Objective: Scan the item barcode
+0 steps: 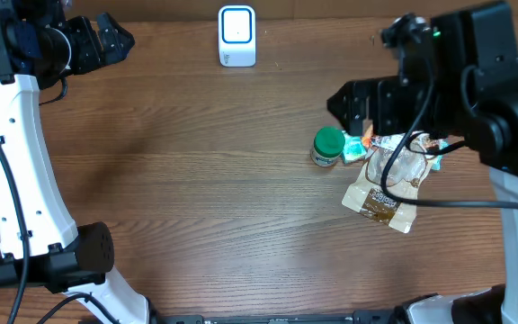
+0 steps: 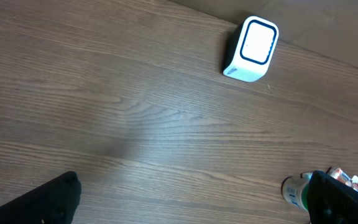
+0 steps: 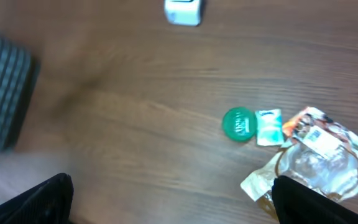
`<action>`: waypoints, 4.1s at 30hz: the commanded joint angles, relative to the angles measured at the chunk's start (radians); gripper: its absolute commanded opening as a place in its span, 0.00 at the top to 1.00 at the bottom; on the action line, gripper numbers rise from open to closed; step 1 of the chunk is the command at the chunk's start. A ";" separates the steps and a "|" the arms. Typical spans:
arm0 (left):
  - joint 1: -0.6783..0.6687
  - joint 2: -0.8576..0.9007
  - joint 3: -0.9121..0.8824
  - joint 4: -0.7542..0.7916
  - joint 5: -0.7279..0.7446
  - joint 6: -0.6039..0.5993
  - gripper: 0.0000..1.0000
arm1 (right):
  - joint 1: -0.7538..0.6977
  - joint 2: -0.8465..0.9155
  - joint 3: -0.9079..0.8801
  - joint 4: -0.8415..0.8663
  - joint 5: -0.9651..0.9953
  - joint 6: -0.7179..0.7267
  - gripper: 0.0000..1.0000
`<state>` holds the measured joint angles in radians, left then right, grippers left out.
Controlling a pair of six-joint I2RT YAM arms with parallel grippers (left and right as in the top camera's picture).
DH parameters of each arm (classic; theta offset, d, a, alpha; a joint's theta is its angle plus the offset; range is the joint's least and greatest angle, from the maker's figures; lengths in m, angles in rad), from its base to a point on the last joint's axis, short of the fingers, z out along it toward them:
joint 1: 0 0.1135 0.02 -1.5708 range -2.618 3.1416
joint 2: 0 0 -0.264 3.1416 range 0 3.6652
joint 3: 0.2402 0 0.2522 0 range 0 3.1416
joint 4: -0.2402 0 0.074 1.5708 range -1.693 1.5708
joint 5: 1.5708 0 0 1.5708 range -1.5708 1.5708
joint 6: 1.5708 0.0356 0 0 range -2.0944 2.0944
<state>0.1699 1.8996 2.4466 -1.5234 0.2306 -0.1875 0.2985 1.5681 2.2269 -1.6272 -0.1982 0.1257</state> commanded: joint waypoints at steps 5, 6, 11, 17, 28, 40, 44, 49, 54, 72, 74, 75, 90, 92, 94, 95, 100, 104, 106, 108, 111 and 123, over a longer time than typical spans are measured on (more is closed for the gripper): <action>-0.007 -0.003 0.001 0.002 -0.002 -0.003 0.00 | -0.104 -0.026 0.004 0.101 0.040 0.037 0.00; -0.007 -0.003 0.001 0.002 -0.002 -0.003 0.00 | -0.113 -0.027 0.002 0.135 0.040 0.022 0.00; -0.007 -0.003 0.001 0.002 -0.002 -0.003 0.00 | -0.122 -0.094 -0.106 0.353 0.040 -0.061 0.00; -0.007 -0.003 0.001 0.002 -0.002 -0.003 0.00 | -0.129 -0.351 -0.573 0.801 0.042 -0.162 0.00; -0.007 -0.003 0.001 0.002 -0.002 -0.003 0.00 | -0.245 -0.972 -1.543 1.556 0.043 -0.161 0.00; -0.007 -0.003 0.001 0.002 -0.002 -0.003 0.00 | -0.248 -1.332 -2.160 1.836 0.057 -0.150 0.00; -0.007 -0.003 0.001 0.002 -0.002 -0.003 0.00 | -0.248 -1.410 -2.219 1.787 0.017 -0.149 0.00; -0.007 -0.003 0.001 0.002 -0.002 -0.003 0.00 | -0.248 -1.508 -2.219 1.611 -0.022 -0.149 0.00; -0.007 -0.003 0.001 0.002 -0.002 -0.003 0.00 | -0.248 -1.565 -2.219 1.566 -0.037 -0.149 0.00; -0.008 -0.007 0.001 0.002 -0.005 -0.003 0.00 | -0.248 -1.565 -2.219 1.567 -0.036 -0.150 0.00; -0.020 -0.036 -0.004 0.003 -0.005 -0.003 0.00 | -0.248 -1.565 -2.219 1.567 -0.036 -0.150 0.00; -0.030 -0.060 -0.019 0.003 -0.005 -0.003 0.00 | -0.248 -1.565 -2.219 1.567 -0.036 -0.150 0.00; -0.185 -0.907 -0.998 0.600 -0.174 0.137 0.01 | -0.248 -1.565 -2.219 1.567 -0.036 -0.150 0.00; -0.184 -1.078 -1.267 0.882 -0.156 0.228 0.00 | -0.248 -1.565 -2.219 1.567 -0.036 -0.150 0.00; -0.181 -1.233 -1.513 1.132 -0.154 0.320 0.00 | -0.248 -1.565 -2.219 1.567 -0.036 -0.150 0.00; -0.179 -1.279 -1.585 1.203 -0.156 0.347 0.00 | -0.248 -1.565 -2.219 1.567 -0.036 -0.149 0.00; -0.156 -1.540 -1.973 1.473 -0.160 0.508 0.00 | -0.248 -1.565 -2.219 1.567 -0.036 -0.150 0.00; -0.141 -1.681 -2.153 1.517 -0.158 0.580 0.01 | -0.248 -1.565 -2.219 1.567 -0.036 -0.150 0.00; -0.122 -1.748 -2.221 1.530 -0.155 0.581 0.00 | -0.248 -1.565 -2.219 1.567 -0.036 -0.150 0.00; -0.101 -1.811 -2.275 1.529 -0.156 0.581 0.00 | -0.248 -1.565 -2.219 1.567 -0.036 -0.150 0.00; -0.077 -1.870 -2.331 1.526 -0.155 0.580 0.00 | -0.248 -1.565 -2.219 1.567 -0.036 -0.150 0.00; -0.024 -1.897 -2.441 1.461 -0.074 0.494 0.00 | -0.248 -1.565 -2.219 1.567 -0.036 -0.149 0.00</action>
<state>0.1387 0.0158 0.0090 -0.0650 0.1200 0.3515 0.0532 0.0101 0.0185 -0.0647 -0.2325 -0.0257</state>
